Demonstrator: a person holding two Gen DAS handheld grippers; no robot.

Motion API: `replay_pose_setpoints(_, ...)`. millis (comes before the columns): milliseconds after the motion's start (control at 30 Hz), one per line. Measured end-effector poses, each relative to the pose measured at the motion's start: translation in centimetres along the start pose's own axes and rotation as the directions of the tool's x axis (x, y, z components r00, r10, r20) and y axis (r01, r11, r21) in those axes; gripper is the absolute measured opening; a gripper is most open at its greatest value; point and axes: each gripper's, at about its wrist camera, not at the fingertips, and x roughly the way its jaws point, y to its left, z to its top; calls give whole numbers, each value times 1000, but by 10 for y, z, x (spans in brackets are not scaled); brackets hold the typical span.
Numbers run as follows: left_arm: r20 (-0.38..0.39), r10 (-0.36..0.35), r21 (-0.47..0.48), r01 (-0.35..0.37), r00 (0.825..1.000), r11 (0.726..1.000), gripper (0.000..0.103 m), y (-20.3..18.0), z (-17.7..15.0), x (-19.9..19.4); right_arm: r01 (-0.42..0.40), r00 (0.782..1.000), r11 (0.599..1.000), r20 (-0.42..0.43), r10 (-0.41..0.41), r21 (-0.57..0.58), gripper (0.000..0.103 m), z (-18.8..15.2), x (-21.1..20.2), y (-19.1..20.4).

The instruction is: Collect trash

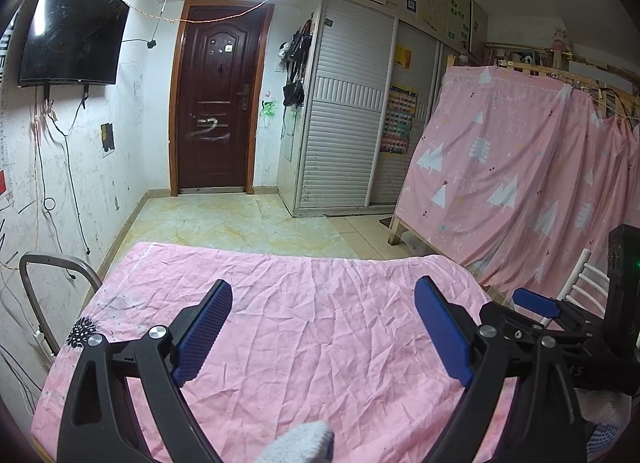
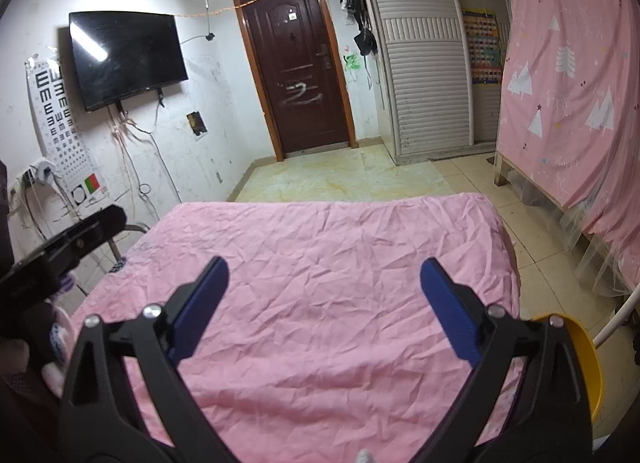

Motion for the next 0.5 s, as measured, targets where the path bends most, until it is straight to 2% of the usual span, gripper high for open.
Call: replay_pose_setpoints(500,-8,5,-9,-5,1000,1000,83,1,-2,2,-9,1000,1000,-7,9,-5,93,-3,3,4)
